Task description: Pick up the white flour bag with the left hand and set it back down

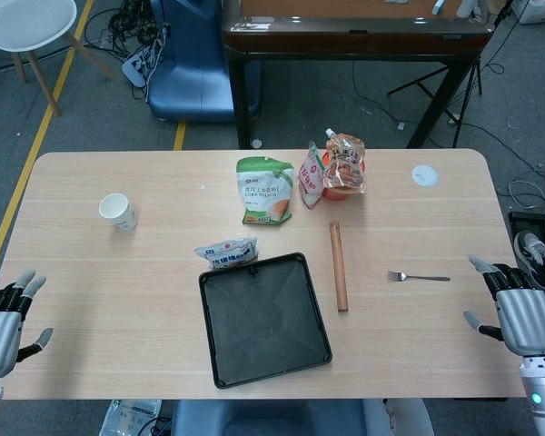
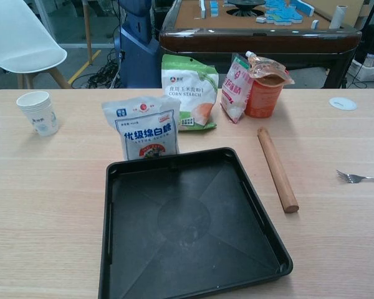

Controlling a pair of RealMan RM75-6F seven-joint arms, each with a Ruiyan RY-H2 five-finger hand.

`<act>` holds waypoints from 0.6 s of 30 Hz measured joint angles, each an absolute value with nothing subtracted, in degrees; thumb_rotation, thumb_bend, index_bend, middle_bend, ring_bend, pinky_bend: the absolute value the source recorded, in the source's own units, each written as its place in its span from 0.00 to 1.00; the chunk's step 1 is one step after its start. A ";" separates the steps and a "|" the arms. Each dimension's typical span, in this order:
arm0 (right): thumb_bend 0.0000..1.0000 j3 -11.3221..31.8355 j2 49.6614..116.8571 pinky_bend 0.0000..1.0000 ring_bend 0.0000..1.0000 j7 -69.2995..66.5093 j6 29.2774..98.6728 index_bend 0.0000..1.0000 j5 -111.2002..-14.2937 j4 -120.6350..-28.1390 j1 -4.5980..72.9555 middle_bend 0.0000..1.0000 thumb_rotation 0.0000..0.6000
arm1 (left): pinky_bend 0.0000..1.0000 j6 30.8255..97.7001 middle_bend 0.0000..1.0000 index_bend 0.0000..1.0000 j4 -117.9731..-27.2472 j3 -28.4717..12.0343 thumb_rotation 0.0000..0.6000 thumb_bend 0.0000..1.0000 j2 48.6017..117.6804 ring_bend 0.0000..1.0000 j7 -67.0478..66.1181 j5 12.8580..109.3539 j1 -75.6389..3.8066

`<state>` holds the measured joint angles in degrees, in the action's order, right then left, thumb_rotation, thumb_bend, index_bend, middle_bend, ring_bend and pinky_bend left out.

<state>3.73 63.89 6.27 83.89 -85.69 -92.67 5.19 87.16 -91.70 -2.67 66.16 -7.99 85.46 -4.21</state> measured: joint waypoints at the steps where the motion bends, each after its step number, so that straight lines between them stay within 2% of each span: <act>1: 0.17 3.70 63.94 0.22 0.20 6.24 83.89 0.16 -85.74 -92.62 5.18 0.28 1.00 | 0.15 87.14 0.10 0.15 -91.68 -2.66 1.00 0.21 66.21 0.14 -7.98 85.50 -4.23; 11: 0.17 3.91 63.45 0.22 0.20 5.82 84.58 0.16 -86.07 -92.99 5.09 0.28 1.00 | 0.15 86.71 0.10 0.15 -91.28 -2.87 1.00 0.21 66.29 0.14 -6.85 86.20 -4.92; 18: 0.17 4.82 61.41 0.22 0.20 6.13 85.31 0.16 -85.78 -95.19 5.13 0.28 1.00 | 0.15 83.34 0.10 0.15 -89.95 -3.60 1.00 0.21 66.09 0.14 0.11 86.55 -7.44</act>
